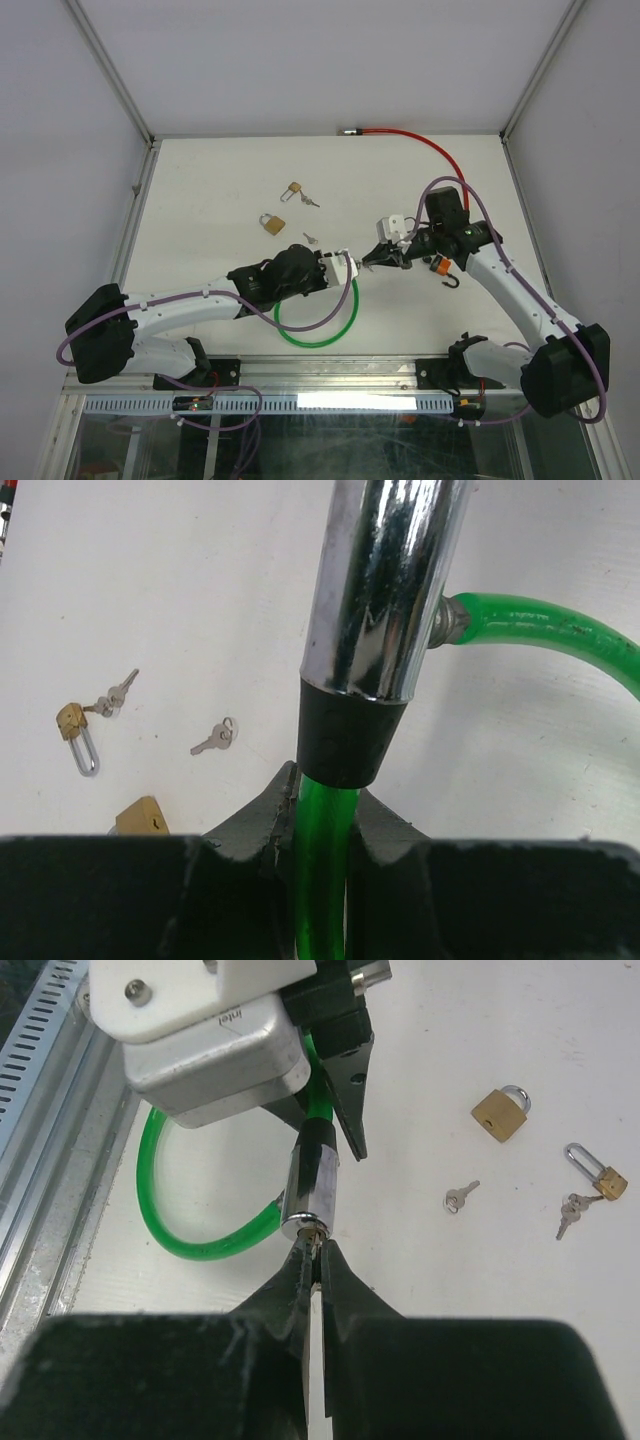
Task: Lock with the key
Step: Place the key at the center of the board.
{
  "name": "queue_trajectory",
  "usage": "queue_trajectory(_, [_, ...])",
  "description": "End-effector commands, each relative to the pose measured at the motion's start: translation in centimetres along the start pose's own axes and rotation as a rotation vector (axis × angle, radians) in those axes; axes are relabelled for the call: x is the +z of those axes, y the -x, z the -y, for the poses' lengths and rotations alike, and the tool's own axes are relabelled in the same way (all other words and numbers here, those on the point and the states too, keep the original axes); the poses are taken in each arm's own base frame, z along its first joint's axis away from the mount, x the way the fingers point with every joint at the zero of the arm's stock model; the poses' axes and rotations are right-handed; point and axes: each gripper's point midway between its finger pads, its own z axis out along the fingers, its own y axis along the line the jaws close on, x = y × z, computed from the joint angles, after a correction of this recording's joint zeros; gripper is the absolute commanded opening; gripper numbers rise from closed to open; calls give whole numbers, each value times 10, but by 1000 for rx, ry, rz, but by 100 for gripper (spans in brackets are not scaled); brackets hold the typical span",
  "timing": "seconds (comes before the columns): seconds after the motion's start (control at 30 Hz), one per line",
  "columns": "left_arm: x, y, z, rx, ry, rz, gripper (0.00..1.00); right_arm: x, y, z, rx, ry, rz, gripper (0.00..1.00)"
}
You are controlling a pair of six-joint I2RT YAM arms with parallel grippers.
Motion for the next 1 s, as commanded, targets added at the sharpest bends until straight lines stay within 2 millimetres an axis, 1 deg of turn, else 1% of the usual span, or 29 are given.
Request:
queue_trajectory(0.0, [-6,14,-24,-11,96,39,0,-15,10,4,-21,-23,-7,0])
queue_trajectory(0.13, [-10,11,-29,-1,124,29,0,-19,11,11,99,-34,9,0])
queue_trajectory(0.27, [-18,13,-36,7,156,42,0,-17,9,15,258,-6,27,0])
queue_trajectory(0.47, [-29,21,-48,-5,205,67,0,-11,21,17,497,63,102,0])
queue_trajectory(0.57, [-34,23,-55,-7,239,57,0,-10,23,20,573,71,112,0])
queue_trajectory(0.7, [-36,20,-61,21,278,22,0,-10,23,23,601,54,108,0])
queue_trajectory(0.87, [-32,2,-65,97,337,-89,0,-11,21,23,617,36,84,0])
queue_trajectory(0.97, [-32,-4,-66,119,356,-130,0,-12,21,21,587,39,71,0])
